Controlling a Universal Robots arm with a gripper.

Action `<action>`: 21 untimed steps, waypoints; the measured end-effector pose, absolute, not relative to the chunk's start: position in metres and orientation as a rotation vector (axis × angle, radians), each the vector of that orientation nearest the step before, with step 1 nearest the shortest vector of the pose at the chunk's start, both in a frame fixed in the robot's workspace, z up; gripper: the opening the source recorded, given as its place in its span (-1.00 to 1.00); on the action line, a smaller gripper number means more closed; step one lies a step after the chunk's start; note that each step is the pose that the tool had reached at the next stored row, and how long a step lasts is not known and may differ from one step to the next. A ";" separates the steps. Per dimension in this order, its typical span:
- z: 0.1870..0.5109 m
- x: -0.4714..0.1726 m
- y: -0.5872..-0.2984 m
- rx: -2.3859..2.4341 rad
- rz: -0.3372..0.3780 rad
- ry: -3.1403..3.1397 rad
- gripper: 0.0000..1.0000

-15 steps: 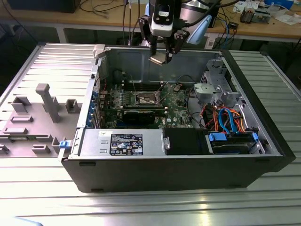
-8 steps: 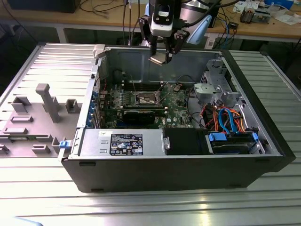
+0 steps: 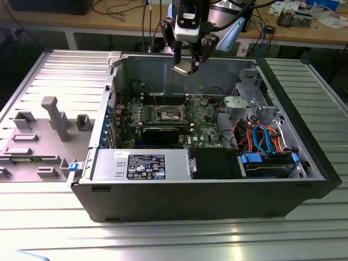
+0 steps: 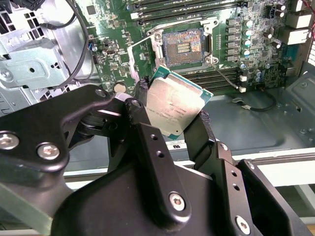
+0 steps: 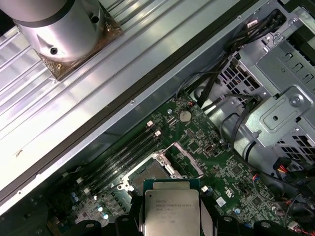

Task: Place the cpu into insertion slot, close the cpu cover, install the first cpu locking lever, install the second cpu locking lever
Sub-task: 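Place the cpu into insertion slot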

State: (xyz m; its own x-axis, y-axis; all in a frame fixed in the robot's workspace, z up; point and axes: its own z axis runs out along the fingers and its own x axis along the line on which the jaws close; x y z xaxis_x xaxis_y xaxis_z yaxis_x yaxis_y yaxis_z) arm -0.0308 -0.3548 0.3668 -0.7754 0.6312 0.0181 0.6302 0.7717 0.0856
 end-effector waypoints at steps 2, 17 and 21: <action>0.367 -0.031 -0.355 1.055 0.136 2.943 0.08; 0.366 -0.031 -0.355 1.162 0.135 2.899 0.08; 0.366 -0.031 -0.355 1.215 0.134 2.876 0.08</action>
State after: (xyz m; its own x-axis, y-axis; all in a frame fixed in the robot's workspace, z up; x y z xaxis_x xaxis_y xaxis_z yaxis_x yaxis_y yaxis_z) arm -0.0308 -0.3548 0.3662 -0.6974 0.7164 0.0181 0.7150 0.6938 0.0857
